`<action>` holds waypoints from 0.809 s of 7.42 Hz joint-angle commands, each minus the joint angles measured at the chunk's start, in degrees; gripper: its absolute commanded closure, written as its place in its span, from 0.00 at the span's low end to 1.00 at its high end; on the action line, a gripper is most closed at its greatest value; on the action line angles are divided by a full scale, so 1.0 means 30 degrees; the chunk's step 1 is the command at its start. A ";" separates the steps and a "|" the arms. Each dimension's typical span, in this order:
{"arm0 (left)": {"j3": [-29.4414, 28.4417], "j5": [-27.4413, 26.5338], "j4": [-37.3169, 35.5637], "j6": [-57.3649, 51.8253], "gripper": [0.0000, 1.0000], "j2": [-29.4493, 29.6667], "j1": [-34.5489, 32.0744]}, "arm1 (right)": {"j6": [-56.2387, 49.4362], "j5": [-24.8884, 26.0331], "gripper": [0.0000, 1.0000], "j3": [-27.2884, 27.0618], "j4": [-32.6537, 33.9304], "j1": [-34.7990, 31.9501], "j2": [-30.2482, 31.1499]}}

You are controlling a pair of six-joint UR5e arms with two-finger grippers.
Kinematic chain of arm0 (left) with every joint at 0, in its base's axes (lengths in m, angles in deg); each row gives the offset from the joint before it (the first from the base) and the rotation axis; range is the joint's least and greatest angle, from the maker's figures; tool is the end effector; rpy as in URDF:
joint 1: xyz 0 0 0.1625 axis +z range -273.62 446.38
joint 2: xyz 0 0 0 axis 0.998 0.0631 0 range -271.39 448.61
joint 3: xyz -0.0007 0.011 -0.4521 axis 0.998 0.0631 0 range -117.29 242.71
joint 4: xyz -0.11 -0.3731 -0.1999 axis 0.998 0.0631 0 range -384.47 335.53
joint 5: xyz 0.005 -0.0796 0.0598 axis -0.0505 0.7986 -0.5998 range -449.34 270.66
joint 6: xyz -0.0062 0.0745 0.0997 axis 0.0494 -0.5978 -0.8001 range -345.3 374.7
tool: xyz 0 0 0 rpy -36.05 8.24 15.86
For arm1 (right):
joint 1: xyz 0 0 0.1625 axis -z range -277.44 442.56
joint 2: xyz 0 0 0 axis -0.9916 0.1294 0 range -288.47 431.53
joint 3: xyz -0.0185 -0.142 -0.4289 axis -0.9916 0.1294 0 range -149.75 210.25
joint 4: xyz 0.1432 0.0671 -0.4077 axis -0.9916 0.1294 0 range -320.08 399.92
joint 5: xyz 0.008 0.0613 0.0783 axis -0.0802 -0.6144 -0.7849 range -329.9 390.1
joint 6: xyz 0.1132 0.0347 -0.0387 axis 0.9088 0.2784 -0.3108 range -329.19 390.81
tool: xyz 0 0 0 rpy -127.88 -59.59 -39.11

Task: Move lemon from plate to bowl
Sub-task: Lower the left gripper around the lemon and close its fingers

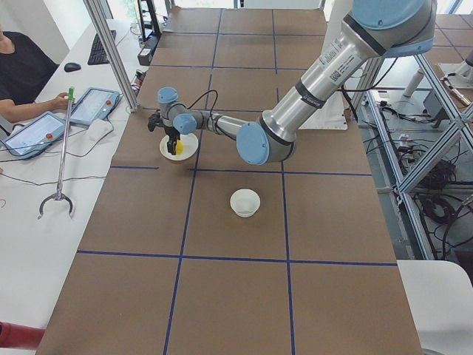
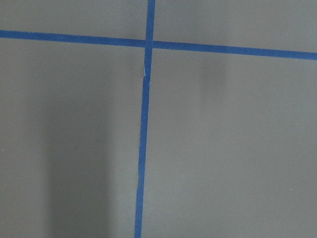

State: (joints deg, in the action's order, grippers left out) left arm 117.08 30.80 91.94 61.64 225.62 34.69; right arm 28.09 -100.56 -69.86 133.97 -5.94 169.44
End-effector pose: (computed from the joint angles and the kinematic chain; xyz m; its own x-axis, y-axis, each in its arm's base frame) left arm 0.4924 -0.7376 0.4128 0.6911 0.0779 -0.7186 0.0220 0.9915 0.1286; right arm 0.0404 -0.4519 0.6920 0.7567 -0.0463 0.6521 0.0621 0.9981 -0.0011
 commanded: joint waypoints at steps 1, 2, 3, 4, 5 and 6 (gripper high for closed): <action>0.0011 0.0002 0.0045 0.0000 0.00 -0.0026 0.0062 | 0.0000 -0.0009 0.00 0.0000 0.0000 0.0000 0.0000; 0.0011 0.0002 0.0045 0.0000 0.04 -0.0026 0.0062 | 0.0000 0.0019 0.00 0.0000 0.0000 0.0000 0.0000; 0.0040 0.0002 0.0103 0.0000 0.37 -0.0026 0.0062 | 0.0000 0.0020 0.00 0.0000 0.0000 0.0000 0.0000; 0.0040 0.0002 0.0654 -0.0058 0.67 -0.0055 0.0004 | 0.0000 0.0020 0.00 0.0000 0.0000 0.0000 0.0000; 0.0330 0.0640 0.0602 -0.0059 0.89 -0.0055 -0.0606 | 0.0000 0.0020 0.00 0.0000 0.0000 0.0000 0.0000; 0.1116 0.2097 0.0282 -0.0059 1.00 -0.0374 -0.1308 | 0.0000 -0.0009 0.00 0.0000 0.0000 0.0000 0.0000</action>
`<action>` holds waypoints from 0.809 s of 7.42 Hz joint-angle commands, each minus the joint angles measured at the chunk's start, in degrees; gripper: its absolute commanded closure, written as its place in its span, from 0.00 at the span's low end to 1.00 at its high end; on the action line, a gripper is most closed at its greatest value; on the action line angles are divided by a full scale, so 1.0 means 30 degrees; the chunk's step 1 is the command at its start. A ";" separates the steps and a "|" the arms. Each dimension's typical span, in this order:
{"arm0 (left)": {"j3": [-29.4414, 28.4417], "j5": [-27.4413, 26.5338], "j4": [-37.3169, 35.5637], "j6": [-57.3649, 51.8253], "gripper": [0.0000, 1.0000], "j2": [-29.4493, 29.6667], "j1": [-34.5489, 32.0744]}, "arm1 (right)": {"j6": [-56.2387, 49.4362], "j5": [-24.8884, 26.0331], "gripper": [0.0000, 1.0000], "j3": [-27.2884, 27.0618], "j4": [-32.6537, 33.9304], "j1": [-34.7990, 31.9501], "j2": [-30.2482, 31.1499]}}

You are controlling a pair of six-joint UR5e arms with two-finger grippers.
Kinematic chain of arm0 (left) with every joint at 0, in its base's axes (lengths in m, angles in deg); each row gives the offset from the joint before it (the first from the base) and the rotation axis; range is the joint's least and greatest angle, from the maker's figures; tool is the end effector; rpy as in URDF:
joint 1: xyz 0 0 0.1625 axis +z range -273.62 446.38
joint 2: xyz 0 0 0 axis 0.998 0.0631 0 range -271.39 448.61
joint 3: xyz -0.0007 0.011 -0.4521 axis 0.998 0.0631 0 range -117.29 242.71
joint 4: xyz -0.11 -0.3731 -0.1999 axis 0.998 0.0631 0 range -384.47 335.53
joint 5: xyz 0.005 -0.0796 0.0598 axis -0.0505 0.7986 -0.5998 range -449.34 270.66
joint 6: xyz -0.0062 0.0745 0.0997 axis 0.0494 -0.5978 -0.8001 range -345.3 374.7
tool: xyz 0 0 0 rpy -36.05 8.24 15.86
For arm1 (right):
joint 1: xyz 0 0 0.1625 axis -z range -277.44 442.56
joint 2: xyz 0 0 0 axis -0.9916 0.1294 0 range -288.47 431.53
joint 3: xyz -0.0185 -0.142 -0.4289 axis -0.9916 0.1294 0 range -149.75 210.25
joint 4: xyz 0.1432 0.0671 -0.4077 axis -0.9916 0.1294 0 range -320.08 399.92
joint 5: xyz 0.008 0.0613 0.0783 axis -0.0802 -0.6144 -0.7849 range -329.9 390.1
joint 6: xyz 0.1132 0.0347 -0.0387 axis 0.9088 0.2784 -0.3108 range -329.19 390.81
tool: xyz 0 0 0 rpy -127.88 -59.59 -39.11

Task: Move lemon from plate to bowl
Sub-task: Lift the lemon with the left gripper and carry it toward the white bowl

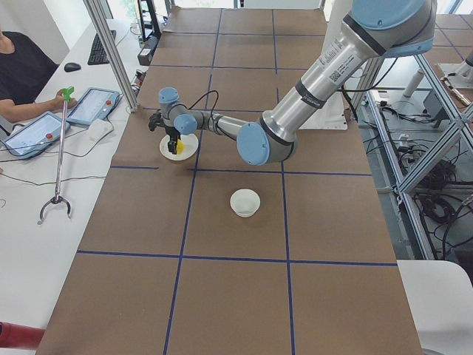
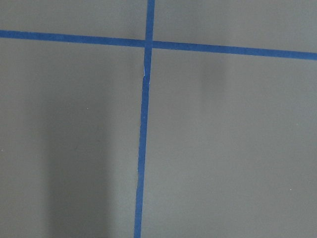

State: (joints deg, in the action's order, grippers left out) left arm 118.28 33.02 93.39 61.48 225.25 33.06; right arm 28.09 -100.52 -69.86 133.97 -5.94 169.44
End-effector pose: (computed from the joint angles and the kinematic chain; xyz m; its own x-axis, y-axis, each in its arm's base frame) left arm 0.4721 -0.7456 0.4013 0.6561 0.0876 -0.7495 0.0307 0.9893 0.1425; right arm 0.0405 -0.4519 0.6920 0.7572 -0.0464 0.6515 0.0621 0.9981 -0.0011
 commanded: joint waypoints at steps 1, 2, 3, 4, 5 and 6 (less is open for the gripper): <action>0.2609 0.1429 -0.0756 -0.0007 1.00 -0.1326 -0.0974 | 0.0001 0.0006 0.00 0.0000 0.0000 0.0000 0.0000; 0.5065 0.1430 -0.1516 -0.0007 1.00 -0.2845 -0.1092 | 0.0001 0.0006 0.00 0.0000 0.0000 0.0000 0.0000; 0.7120 0.1401 -0.1987 -0.0007 1.00 -0.4253 -0.1297 | 0.0001 0.0006 0.00 0.0000 0.0000 0.0000 0.0000; 0.8793 0.1285 -0.2166 -0.0036 1.00 -0.5804 -0.1618 | 0.0001 0.0006 0.00 0.0000 0.0000 0.0000 0.0000; 1.0579 0.1254 -0.2168 -0.0066 1.00 -0.7734 -0.1621 | 0.0001 0.0006 0.00 0.0000 0.0000 0.0000 0.0000; 1.2424 0.1225 -0.2139 -0.0762 1.00 -0.9899 -0.1621 | 0.0001 0.0006 0.00 0.0000 0.0000 0.0000 0.0000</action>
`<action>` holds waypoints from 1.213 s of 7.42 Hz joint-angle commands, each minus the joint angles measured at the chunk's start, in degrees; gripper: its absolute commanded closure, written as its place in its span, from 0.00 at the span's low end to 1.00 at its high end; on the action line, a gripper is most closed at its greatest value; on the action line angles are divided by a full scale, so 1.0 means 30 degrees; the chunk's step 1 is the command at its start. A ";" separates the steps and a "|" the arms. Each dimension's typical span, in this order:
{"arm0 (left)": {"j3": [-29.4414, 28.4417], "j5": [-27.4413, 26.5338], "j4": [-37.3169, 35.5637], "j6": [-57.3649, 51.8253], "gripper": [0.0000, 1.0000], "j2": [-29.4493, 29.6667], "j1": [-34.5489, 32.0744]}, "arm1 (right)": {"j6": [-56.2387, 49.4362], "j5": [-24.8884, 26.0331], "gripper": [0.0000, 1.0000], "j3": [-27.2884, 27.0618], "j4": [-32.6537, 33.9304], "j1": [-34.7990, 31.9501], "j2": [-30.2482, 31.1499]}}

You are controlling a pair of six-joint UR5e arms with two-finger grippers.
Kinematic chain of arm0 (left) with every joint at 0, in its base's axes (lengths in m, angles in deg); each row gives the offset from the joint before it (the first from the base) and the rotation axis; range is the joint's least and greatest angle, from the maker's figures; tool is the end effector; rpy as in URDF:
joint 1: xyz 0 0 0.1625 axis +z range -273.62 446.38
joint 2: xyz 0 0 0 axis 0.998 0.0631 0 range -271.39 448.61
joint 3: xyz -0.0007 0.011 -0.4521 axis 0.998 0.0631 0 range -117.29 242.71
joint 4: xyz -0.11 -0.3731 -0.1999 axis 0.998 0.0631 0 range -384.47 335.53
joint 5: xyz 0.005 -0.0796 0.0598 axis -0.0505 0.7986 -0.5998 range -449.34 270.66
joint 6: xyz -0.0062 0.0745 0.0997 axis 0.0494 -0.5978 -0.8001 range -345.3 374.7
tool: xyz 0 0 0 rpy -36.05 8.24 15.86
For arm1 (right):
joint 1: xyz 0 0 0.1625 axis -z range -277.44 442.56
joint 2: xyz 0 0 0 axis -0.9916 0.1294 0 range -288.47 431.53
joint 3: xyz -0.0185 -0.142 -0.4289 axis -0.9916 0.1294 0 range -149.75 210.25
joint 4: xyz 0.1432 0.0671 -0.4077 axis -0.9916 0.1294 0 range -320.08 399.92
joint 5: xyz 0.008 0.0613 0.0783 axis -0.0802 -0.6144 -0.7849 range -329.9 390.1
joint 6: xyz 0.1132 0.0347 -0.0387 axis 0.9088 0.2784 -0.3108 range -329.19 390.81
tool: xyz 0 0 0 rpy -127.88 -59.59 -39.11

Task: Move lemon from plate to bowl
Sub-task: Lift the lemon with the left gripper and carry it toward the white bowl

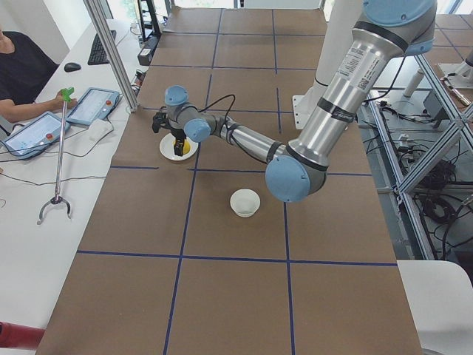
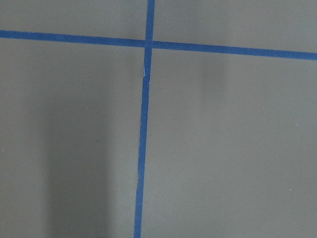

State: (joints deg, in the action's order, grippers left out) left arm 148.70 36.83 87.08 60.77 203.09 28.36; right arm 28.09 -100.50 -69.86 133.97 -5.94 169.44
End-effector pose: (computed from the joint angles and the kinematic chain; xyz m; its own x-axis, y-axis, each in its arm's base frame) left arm 0.3300 -0.6417 0.4364 0.6133 0.0753 -0.7862 0.0695 0.9864 0.1488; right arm 0.0405 -0.4519 0.6921 0.7574 -0.0464 0.6513 0.0621 0.9981 -0.0011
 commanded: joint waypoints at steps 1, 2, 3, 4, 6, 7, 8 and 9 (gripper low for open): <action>0.4363 -0.0104 0.0053 -0.1113 1.00 -0.5406 -0.0053 | 0.0000 0.0000 0.00 -0.0001 0.0000 0.0000 0.0001; 0.6211 -0.0801 0.0170 -0.1119 1.00 -0.7988 -0.0024 | 0.0000 0.0000 0.00 -0.0001 0.0000 0.0000 0.0001; 0.7100 -0.1620 0.1070 -0.1090 1.00 -1.0160 0.0034 | 0.0000 0.0000 0.00 -0.0001 0.0000 0.0000 0.0001; 0.7080 -0.1657 0.4328 -0.0828 1.00 -1.2560 0.0209 | 0.0000 0.0000 0.00 -0.0001 0.0000 0.0000 0.0001; 0.7021 -0.1715 0.6937 0.1680 1.00 -1.3872 0.1343 | 0.0000 0.0000 0.00 -0.0001 0.0000 0.0000 0.0001; 0.7021 -0.2325 0.6997 0.2680 1.00 -1.3873 0.2368 | 0.0000 0.0000 0.00 -0.0001 0.0000 0.0000 0.0001; 0.6992 -0.2563 0.7084 0.2864 1.00 -1.3902 0.2843 | 0.0000 0.0000 0.00 -0.0001 0.0000 0.0000 0.0001; 0.6992 -0.2566 0.7085 0.2953 1.00 -1.3873 0.3051 | 0.0000 0.0000 0.00 -0.0001 0.0000 0.0000 0.0001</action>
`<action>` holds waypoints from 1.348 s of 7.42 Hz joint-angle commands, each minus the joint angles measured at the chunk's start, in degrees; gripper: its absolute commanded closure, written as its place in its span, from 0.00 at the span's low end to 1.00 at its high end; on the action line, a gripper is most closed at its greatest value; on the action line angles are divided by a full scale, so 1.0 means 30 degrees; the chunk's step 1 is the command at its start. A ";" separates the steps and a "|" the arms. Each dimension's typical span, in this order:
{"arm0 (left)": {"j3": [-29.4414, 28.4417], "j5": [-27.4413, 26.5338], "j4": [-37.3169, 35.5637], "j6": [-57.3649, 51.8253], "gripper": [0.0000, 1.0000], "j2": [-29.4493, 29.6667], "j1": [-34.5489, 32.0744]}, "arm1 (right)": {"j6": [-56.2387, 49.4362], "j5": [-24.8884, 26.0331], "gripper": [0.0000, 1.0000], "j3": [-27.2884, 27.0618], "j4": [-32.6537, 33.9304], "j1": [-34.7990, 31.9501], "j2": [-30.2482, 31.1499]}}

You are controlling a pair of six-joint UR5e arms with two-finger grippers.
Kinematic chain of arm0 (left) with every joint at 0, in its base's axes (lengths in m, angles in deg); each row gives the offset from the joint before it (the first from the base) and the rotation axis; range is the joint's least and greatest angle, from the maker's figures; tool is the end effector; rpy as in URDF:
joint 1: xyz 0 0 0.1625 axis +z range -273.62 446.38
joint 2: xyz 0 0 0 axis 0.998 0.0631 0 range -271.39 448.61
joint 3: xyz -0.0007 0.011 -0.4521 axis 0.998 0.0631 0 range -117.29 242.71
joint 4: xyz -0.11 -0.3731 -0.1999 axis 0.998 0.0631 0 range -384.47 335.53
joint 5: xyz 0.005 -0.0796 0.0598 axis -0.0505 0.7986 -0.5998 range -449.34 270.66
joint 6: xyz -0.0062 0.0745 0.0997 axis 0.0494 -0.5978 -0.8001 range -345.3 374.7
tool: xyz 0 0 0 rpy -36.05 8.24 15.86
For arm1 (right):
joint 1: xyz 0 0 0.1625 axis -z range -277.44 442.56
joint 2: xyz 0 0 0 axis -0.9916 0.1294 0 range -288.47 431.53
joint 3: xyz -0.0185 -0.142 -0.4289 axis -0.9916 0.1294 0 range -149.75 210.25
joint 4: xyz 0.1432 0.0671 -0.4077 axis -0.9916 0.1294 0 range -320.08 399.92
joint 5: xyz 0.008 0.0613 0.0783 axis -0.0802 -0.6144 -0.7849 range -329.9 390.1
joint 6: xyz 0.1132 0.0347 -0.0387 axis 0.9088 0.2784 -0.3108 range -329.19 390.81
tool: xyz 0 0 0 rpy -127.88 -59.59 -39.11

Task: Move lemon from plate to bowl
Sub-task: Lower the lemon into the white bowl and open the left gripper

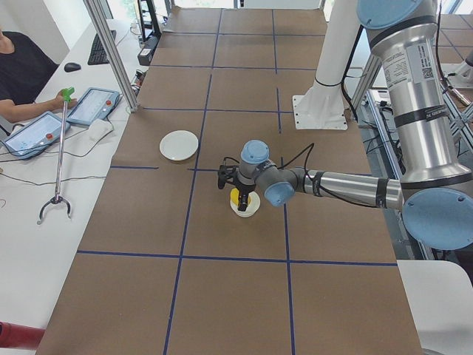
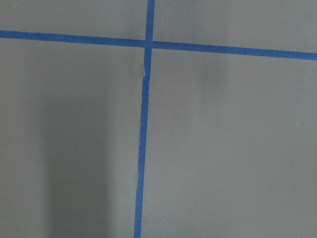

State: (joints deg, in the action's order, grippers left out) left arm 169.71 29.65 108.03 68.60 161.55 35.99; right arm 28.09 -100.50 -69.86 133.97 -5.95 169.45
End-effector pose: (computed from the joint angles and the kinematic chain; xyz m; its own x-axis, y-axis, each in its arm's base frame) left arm 0.2185 -0.3786 0.6085 0.6544 0.0177 -0.7559 0.0988 0.9891 0.1087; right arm 0.0406 -0.4518 0.6922 0.7574 -0.0461 0.6513 0.0619 0.9981 -0.0013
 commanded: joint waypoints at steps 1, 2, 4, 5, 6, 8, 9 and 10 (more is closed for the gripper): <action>-0.0099 -0.0170 0.0102 0.0345 0.99 -0.0028 0.0740 | 0.0000 0.0000 0.00 0.0000 0.0000 0.0001 0.0000; -0.0187 -0.0170 0.0102 0.0258 0.62 -0.0028 0.0800 | 0.0000 0.0000 0.00 0.0000 0.0000 0.0001 0.0000; -0.0216 -0.0141 0.0102 0.0170 0.00 0.0060 0.0801 | 0.0000 0.0000 0.00 0.0000 0.0000 0.0001 0.0000; -0.0275 -0.0141 0.0102 0.0140 0.00 0.0118 0.0801 | 0.0000 0.0000 0.00 0.0000 0.0000 0.0001 0.0000; -0.0304 -0.0025 0.0102 0.0082 0.00 0.0177 0.0801 | 0.0000 0.0000 0.00 0.0000 0.0000 0.0001 0.0000; -0.0275 0.0907 -0.0218 -0.1752 0.00 0.0323 0.0743 | 0.0000 0.0000 0.00 0.0000 0.0000 0.0001 0.0000; -0.0275 0.2364 -0.0974 -0.3330 0.00 0.0353 -0.0128 | 0.0000 0.0000 0.00 0.0000 0.0000 0.0001 0.0000; -0.0217 0.2669 -0.2780 -0.5318 0.00 0.1223 -0.1761 | 0.0000 0.0000 0.00 0.0000 0.0000 0.0001 0.0000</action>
State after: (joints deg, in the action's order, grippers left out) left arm 168.92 35.14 104.70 59.37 163.15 35.35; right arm 28.09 -100.50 -69.86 133.97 -5.94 169.44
